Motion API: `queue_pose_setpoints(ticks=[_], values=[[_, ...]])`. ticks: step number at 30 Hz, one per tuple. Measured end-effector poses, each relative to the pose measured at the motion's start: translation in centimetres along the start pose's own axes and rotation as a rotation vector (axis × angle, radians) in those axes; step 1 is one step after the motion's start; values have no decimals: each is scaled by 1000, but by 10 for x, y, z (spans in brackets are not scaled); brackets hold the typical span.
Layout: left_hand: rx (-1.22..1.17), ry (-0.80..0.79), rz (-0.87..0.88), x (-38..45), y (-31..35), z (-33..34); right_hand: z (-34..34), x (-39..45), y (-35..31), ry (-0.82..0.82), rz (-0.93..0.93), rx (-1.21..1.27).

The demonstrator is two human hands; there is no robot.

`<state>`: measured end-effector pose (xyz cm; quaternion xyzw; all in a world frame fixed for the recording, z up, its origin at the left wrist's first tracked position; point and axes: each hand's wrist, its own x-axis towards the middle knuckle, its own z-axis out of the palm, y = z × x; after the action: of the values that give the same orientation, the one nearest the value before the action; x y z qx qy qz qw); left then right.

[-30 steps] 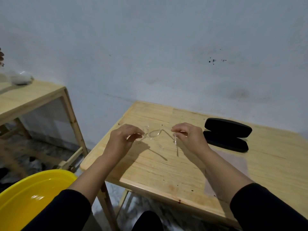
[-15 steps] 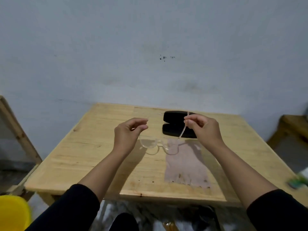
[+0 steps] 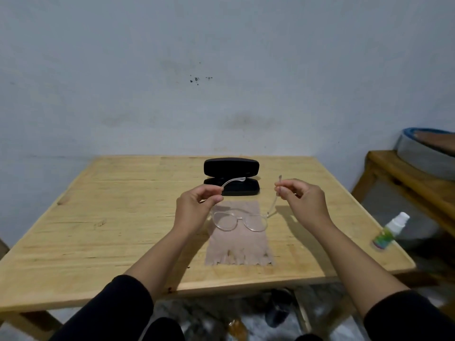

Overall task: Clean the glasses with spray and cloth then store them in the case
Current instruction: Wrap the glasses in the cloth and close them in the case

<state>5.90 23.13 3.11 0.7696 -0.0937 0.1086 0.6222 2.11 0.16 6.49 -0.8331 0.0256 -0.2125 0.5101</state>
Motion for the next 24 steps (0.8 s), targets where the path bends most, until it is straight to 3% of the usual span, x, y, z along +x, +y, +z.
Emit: queue_pose_setpoints(ticks=[13, 19, 22, 24], values=[[18, 26, -49, -9, -1, -6, 5, -10, -1, -52, 3, 15], [35, 36, -37, -16, -1, -23, 1, -32, 5, -51, 128, 37], [212, 16, 6, -31, 1, -40, -4, -53, 6, -201, 223, 53], [323, -138, 18, -46, 4, -49, -7, -61, 7, -365, 220, -51]])
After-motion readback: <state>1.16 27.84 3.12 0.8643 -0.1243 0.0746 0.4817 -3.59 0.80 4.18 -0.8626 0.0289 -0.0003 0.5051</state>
